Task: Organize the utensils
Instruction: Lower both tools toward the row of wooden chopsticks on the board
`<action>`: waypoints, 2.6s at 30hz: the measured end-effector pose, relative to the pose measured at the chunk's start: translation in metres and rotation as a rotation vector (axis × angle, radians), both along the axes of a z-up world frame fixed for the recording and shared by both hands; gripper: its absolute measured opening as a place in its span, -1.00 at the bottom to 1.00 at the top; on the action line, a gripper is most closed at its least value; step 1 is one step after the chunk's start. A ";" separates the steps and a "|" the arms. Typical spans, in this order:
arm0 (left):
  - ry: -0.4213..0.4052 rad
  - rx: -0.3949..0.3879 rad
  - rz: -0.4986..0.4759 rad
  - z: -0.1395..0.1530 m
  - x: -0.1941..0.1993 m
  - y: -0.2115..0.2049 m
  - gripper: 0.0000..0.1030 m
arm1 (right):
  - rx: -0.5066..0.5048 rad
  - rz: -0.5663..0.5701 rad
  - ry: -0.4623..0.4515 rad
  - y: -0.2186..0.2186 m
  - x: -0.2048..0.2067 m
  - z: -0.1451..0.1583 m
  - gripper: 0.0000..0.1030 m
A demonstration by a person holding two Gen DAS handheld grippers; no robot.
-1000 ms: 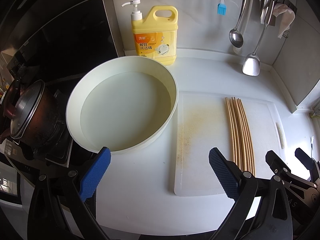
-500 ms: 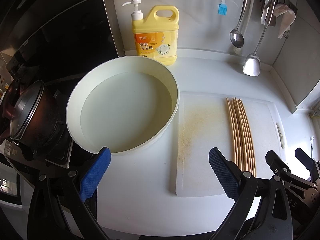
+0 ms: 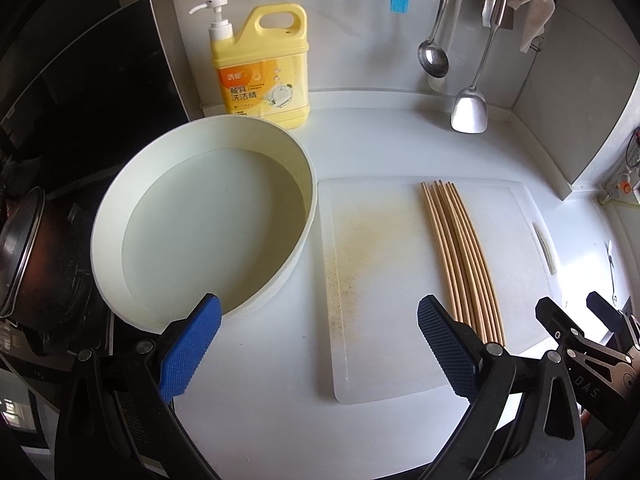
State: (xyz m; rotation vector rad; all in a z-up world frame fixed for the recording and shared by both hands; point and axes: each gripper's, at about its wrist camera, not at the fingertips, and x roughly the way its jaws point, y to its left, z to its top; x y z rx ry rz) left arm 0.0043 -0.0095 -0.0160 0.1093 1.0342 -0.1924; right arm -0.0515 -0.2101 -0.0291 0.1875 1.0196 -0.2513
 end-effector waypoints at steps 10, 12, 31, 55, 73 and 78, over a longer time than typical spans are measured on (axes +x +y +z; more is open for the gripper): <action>-0.009 -0.081 0.002 -0.019 0.001 -0.014 0.88 | -0.034 0.061 -0.033 -0.022 -0.002 -0.015 0.83; -0.021 -0.090 0.026 -0.024 -0.001 -0.018 0.88 | -0.031 0.092 -0.030 -0.026 0.002 -0.023 0.83; -0.079 -0.077 0.117 -0.078 -0.005 -0.062 0.88 | 0.014 0.199 -0.047 -0.060 0.045 -0.092 0.83; -0.079 -0.089 0.088 -0.099 0.000 -0.064 0.88 | -0.090 0.195 -0.054 -0.050 0.051 -0.104 0.83; -0.079 -0.083 0.079 -0.104 0.010 -0.086 0.88 | -0.046 0.239 -0.073 -0.053 0.064 -0.105 0.67; -0.079 -0.066 0.059 -0.108 0.015 -0.096 0.88 | -0.035 0.232 -0.085 -0.060 0.062 -0.104 0.55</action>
